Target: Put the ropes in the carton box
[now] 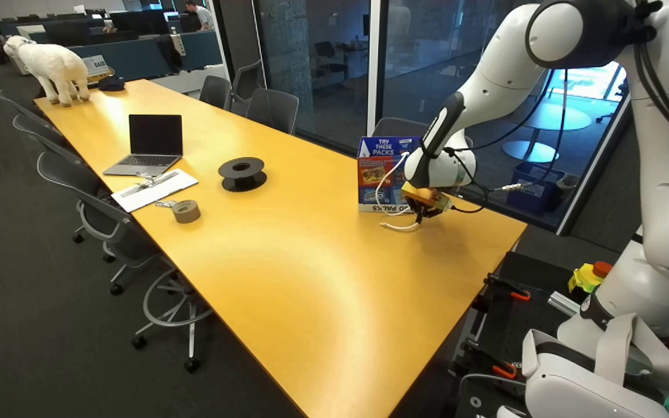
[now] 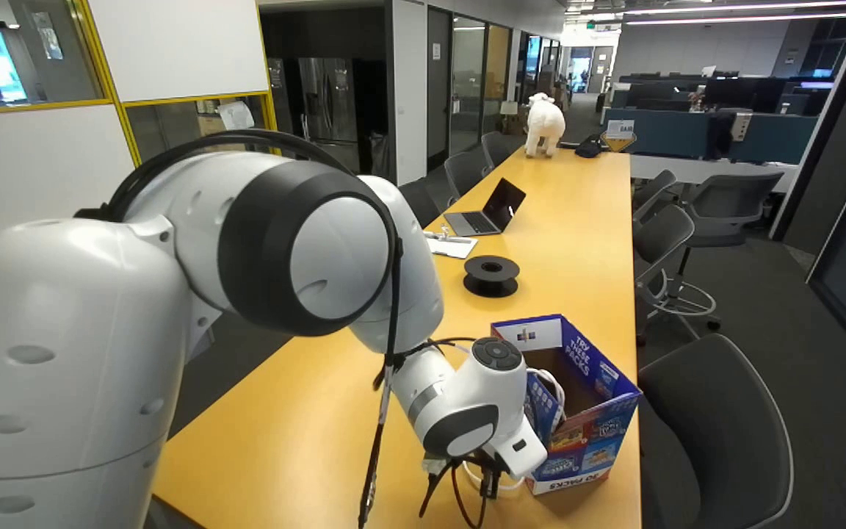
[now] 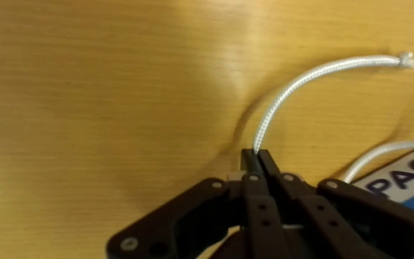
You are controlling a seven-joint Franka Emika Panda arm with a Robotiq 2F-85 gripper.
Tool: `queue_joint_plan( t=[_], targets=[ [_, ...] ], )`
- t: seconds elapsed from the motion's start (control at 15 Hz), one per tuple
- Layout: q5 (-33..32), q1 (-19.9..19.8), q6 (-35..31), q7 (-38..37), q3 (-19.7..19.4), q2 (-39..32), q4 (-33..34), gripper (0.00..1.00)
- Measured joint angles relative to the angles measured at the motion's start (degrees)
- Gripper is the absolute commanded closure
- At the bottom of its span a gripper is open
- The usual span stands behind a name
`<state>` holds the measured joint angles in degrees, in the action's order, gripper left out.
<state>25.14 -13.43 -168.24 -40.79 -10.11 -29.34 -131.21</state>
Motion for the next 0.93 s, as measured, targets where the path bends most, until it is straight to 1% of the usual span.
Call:
queue_joint_plan(
  t=[0.27,0.47,0.6,0.73,0.87,0.93],
  targets=[
    [3.9,-3.8,-5.4,5.9,9.2,6.5,-1.4,0.99],
    [7.7,-7.3,-7.0,10.5,17.2,12.6,-2.1,0.99],
    [10.3,-8.9,-7.0,12.1,20.8,16.8,-2.1,0.99],
    [11.1,-9.2,-6.6,12.1,22.0,21.1,-1.6,0.99],
    [10.2,-7.0,-6.2,10.7,19.3,24.6,-0.8,0.99],
    [7.8,-6.9,-6.2,8.2,18.6,25.9,-0.4,0.99]
  ],
)
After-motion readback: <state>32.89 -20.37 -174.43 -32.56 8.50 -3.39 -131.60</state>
